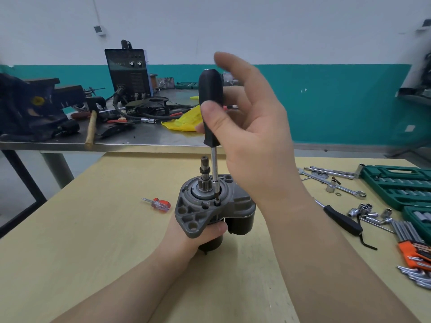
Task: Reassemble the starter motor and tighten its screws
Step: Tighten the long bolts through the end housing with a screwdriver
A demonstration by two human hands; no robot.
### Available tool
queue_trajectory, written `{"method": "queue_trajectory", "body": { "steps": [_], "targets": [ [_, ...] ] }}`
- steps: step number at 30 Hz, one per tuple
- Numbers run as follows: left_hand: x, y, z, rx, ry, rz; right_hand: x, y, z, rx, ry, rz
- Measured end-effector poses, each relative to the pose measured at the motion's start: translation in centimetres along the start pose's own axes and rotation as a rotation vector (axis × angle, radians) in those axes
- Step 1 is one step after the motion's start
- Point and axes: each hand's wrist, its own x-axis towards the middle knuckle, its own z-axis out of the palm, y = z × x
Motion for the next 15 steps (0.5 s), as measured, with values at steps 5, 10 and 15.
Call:
{"method": "queue_trajectory", "body": {
  "steps": [5,10,15],
  "targets": [
    [-0.2,-0.7,-0.4,0.055,0.007,-0.022,0.0,0.3,0.0,-0.025,0.033,0.005],
    [0.0,-0.3,-0.2,0.129,0.003,-0.053,0.0,0.2,0.0,0.040,0.024,0.040],
    [-1.6,0.7,-0.7,0.140,-0.020,-0.052,0.0,0.4,0.0,-0.049,0.049,0.003]
  ]
}}
